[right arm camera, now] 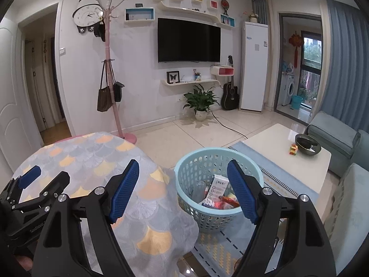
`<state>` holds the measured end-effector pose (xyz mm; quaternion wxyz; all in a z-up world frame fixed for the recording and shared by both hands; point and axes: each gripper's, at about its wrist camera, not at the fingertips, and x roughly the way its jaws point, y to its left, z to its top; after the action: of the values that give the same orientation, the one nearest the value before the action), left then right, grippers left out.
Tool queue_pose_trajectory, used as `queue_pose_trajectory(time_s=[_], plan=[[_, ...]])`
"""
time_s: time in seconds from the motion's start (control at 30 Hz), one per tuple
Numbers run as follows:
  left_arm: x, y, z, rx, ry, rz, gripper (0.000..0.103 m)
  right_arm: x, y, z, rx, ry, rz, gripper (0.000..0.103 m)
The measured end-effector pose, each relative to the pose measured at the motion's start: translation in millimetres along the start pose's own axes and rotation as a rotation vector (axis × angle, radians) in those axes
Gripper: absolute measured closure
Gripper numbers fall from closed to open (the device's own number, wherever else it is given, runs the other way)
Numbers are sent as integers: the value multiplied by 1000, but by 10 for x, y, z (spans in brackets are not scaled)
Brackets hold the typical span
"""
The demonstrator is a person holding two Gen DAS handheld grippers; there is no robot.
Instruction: Collect trash
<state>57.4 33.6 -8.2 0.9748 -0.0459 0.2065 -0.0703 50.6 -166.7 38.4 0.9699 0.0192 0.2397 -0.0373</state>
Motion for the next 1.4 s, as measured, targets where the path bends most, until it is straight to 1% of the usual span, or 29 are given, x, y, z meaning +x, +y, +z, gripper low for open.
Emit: queue_pose_trajectory(time_s=[0.07, 0.17, 0.3, 0.43, 0.53, 0.67, 0.8, 0.9, 1.03, 1.17, 1.4], plan=[[20, -3, -34, 27, 9, 24, 9, -3, 3, -41, -2, 1, -10, 28], [-2, 1, -41, 43, -10, 58, 8, 5, -12, -93, 14, 5, -9, 28], [23, 70, -43, 16, 14, 51, 8, 41, -29, -154, 29, 14, -5, 28], [-7, 103, -38, 2, -1, 57, 8, 48, -51, -203, 34, 15, -17, 28], [-4, 94, -52, 14, 5, 57, 8, 53, -55, -219, 29, 9, -25, 28], [-22, 37, -61, 38, -8, 65, 8, 60, -60, -225, 30, 2, -35, 28], [-28, 3, -78, 52, -7, 53, 8, 73, -74, -229, 39, 1, -38, 28], [-36, -10, -84, 60, -9, 57, 8, 76, -89, -215, 41, -2, -40, 28], [-31, -10, -87, 50, -3, 48, 8, 83, -88, -197, 41, -3, -40, 28], [-62, -25, -80, 48, -13, 42, 8, 114, -77, -182, 34, 17, -29, 28], [-71, -30, -78, 50, -13, 41, 8, 106, -57, -169, 21, 15, -32, 28]])
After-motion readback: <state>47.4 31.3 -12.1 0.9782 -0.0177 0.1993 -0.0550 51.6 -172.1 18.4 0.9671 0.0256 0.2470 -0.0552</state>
